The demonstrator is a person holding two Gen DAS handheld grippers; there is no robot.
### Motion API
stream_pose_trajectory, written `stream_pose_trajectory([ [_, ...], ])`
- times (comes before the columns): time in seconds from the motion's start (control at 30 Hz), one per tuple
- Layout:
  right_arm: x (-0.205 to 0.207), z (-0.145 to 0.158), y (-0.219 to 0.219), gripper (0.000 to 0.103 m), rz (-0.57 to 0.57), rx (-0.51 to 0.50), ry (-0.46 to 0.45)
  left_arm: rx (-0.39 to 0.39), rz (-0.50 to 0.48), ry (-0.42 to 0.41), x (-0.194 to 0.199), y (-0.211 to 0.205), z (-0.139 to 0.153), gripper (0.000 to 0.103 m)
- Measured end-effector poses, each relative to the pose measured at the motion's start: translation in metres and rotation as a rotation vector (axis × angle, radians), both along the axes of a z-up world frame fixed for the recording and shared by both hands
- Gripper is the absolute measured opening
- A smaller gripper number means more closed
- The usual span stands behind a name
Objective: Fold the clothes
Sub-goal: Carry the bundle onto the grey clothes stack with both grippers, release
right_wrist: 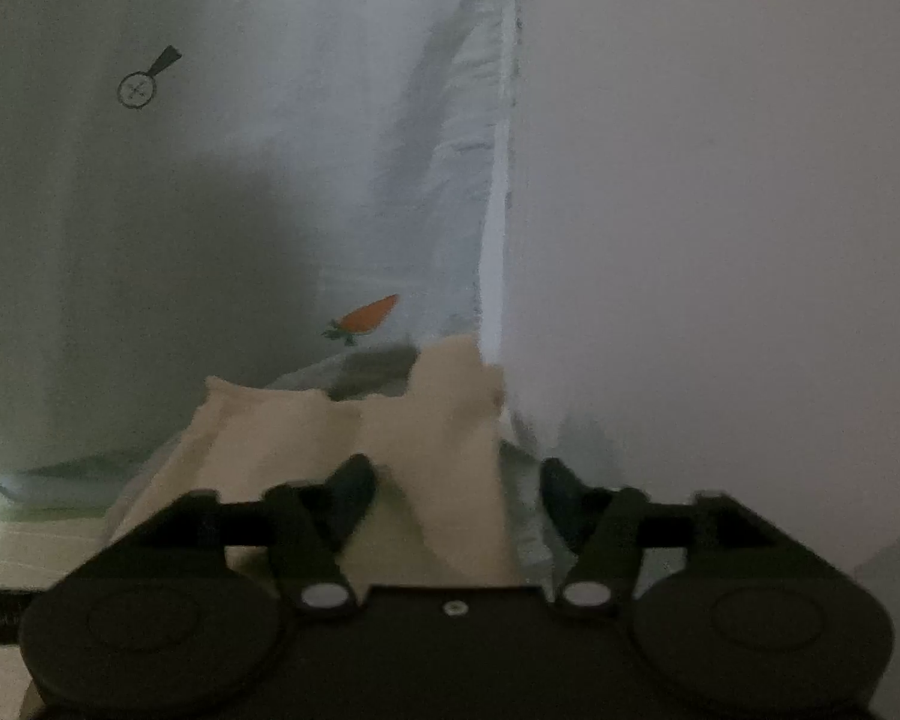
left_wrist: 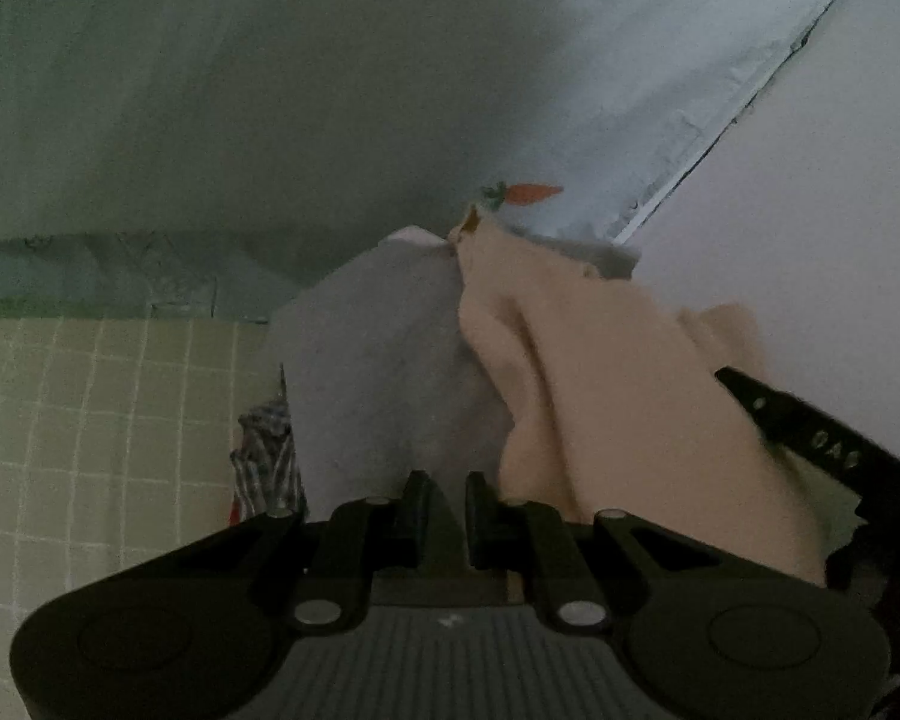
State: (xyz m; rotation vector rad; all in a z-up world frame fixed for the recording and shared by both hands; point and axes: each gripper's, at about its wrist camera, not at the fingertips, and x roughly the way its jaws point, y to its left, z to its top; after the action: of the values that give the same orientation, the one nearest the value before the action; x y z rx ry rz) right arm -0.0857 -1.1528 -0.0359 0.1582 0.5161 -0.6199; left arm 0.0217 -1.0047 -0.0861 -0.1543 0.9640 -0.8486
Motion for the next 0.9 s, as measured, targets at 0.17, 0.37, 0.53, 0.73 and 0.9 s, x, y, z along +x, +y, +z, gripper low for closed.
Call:
stream_pose_trajectory([
  [0.17, -0.013, 0.01, 0.014, 0.089, -0.023, -0.06, -0.015, 0.006, -0.031, -0.081, -0.01, 0.035, 0.012, 0.032],
  [0.37, -0.053, 0.04, 0.065, 0.1, -0.074, -0.095, -0.102, -0.034, -0.029, -0.233, -0.043, 0.084, 0.062, 0.082],
  [0.53, -0.102, 0.064, 0.121, 0.102, -0.122, -0.106, -0.115, -0.081, -0.062, -0.384, -0.084, 0.134, 0.099, 0.095],
  [0.73, -0.15, 0.069, 0.175, 0.102, -0.139, -0.026, -0.125, -0.125, -0.118, -0.424, -0.125, 0.184, 0.11, 0.103],
  [0.9, -0.186, 0.067, 0.216, 0.102, -0.214, 0.022, -0.139, -0.175, -0.174, -0.394, -0.153, 0.221, 0.112, 0.103],
])
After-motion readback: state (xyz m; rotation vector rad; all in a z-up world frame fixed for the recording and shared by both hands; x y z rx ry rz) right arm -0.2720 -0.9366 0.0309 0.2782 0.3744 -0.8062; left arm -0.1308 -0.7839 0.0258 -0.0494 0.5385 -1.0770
